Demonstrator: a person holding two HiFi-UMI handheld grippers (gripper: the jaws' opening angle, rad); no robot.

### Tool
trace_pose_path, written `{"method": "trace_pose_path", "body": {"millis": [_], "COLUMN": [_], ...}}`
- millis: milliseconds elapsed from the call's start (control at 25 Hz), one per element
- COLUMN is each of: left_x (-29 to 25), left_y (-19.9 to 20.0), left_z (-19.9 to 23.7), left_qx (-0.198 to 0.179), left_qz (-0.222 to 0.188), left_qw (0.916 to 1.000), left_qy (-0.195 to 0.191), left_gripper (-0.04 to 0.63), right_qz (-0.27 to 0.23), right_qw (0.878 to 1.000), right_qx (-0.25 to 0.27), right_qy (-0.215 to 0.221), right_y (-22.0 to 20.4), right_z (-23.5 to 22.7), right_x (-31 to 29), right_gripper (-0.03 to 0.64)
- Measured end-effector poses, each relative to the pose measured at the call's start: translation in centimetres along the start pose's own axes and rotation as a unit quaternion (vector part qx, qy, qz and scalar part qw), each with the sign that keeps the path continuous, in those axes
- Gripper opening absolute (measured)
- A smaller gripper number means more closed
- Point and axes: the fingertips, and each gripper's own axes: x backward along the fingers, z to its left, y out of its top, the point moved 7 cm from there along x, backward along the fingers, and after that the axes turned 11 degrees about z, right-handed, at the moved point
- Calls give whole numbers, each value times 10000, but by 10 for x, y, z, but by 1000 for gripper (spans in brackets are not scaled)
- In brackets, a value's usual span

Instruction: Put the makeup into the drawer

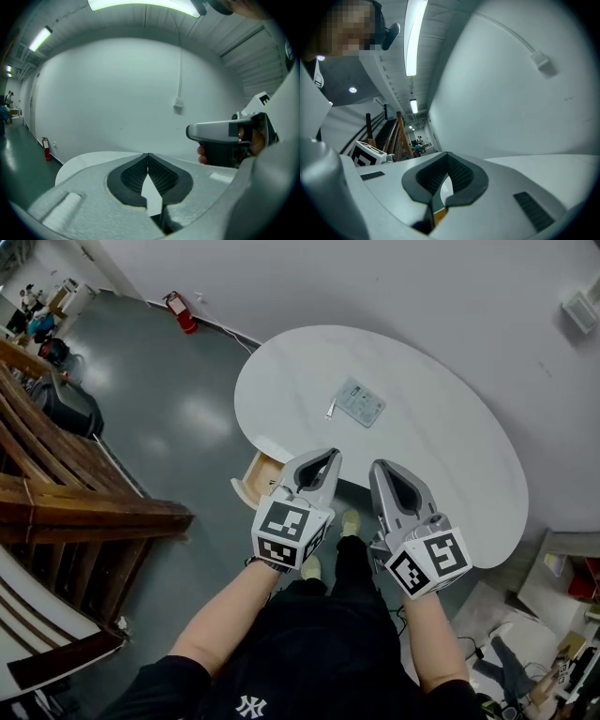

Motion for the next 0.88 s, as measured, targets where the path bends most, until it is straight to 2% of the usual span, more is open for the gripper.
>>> {"method": "trace_pose_path", "body": {"millis": [160, 360, 560, 880], "left_x": [-37, -88, -134, -186], "left_y": [8, 0, -5, -36], "left_z": [17, 40, 59, 88], "left_qx": [29, 133, 85, 229], "left_qz": [14, 292, 503, 777], "left_qw": [9999, 9985, 9958, 9916], "left_qy": [128, 440, 754, 1004], "left_gripper": [11, 11, 11, 11], "right_qz": [87, 328, 536, 785], "right_qw": [9998, 9983, 9960, 9932], "right_qx": [165, 190, 261, 268], "right_qy": [120, 441, 670, 823], "right_y": [13, 9, 4, -23], "right_z": [-29, -73, -112, -139], "right_x": [-32, -72, -105, -153], "right_gripper": [15, 15, 15, 15]}}
